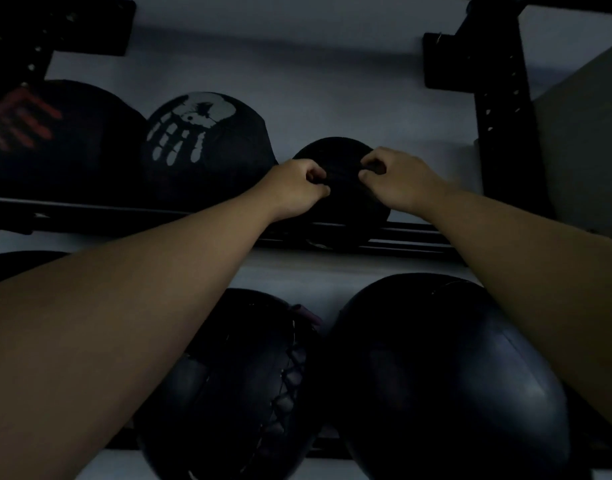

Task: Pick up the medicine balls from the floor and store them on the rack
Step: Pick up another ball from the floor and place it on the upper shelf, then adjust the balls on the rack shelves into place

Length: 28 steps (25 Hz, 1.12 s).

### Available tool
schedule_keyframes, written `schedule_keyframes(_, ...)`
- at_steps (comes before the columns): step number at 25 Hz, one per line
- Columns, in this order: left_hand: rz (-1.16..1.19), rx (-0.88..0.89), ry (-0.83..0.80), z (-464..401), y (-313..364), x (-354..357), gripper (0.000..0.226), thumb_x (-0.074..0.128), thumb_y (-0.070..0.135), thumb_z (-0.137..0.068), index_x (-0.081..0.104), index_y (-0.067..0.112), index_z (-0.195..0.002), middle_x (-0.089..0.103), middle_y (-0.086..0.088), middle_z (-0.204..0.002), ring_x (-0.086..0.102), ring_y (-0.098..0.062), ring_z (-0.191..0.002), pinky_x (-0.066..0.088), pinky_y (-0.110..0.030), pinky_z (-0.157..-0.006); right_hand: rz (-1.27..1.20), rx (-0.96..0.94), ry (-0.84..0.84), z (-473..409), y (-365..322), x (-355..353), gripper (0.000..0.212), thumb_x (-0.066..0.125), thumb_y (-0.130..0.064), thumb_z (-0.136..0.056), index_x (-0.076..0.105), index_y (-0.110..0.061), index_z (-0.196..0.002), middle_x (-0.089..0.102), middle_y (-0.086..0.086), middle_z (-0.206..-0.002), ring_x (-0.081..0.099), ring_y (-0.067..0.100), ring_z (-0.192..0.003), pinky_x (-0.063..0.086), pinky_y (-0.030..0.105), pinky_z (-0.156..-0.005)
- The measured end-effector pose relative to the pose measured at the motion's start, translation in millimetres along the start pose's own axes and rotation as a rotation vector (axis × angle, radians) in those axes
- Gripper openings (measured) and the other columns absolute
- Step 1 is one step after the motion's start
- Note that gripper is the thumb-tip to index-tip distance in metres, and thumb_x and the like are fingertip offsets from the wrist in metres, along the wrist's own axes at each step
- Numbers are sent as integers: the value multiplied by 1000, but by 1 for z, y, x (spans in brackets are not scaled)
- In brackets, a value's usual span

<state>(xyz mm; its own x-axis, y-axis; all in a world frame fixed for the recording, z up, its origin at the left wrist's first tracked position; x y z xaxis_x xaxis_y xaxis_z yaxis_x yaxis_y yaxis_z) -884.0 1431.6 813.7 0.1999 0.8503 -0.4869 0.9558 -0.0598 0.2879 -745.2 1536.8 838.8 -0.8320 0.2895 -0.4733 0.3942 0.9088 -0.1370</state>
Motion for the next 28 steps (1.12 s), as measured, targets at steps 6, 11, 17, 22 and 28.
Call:
schedule_keyframes(6, -69, -69, -19, 37, 17, -5, 42, 67, 30, -105, 66, 17, -145, 66, -5, -145, 62, -20, -132, 40, -23, -97, -23, -41, -38, 28, -6, -27, 36, 54, -31, -106, 65, -16, -136, 65, 9, -140, 57, 20, -113, 36, 23, -91)
schedule_keyframes(11, -87, -143, 17, 68, 30, -6, 38, 68, 28, -104, 69, 16, -140, 69, -4, -143, 63, -19, -132, 40, -23, -98, -43, -67, -85, 65, 2, -40, 33, 55, -31, -105, 67, -17, -132, 68, 10, -136, 62, 27, -122, 37, 24, -90)
schedule_keyframes(17, -80, -207, -33, 111, 45, 10, 36, 66, 27, -105, 69, 17, -140, 68, -3, -142, 58, -12, -116, 42, -25, -97, -83, -8, -156, 116, 40, -49, 34, 55, -33, -105, 66, -17, -134, 66, 9, -132, 57, 21, -108, 41, 27, -90)
schedule_keyframes(22, -37, -268, -102, 137, 32, 66, 39, 67, 33, -104, 68, 18, -140, 69, -4, -141, 64, -19, -121, 42, -26, -96, 111, 166, -234, 171, 122, -18, 49, 51, -46, -104, 52, -27, -149, 45, 16, -155, 43, 42, -143, 38, 53, -118)
schedule_keyframes(28, 312, -578, -155, 171, 5, 189, 103, 61, 80, -88, 27, 24, -168, 28, -14, -173, 41, -41, -154, 39, -51, -124, 82, 506, -225, 220, 203, 3, 88, 32, -85, -91, 15, -40, -165, 16, 12, -174, 17, 47, -157, 23, 68, -122)
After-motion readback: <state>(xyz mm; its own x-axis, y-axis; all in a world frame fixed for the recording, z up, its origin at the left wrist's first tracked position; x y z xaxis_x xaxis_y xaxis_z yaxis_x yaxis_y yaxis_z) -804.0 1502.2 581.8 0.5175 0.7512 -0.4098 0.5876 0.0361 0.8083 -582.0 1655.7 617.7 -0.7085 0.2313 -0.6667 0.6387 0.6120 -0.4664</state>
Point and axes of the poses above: each hand's wrist, its own z-axis away from the middle knuckle, its own x-axis out of the palm, y = z × x, the point moved 7 cm from there along -z, towards the middle knuckle
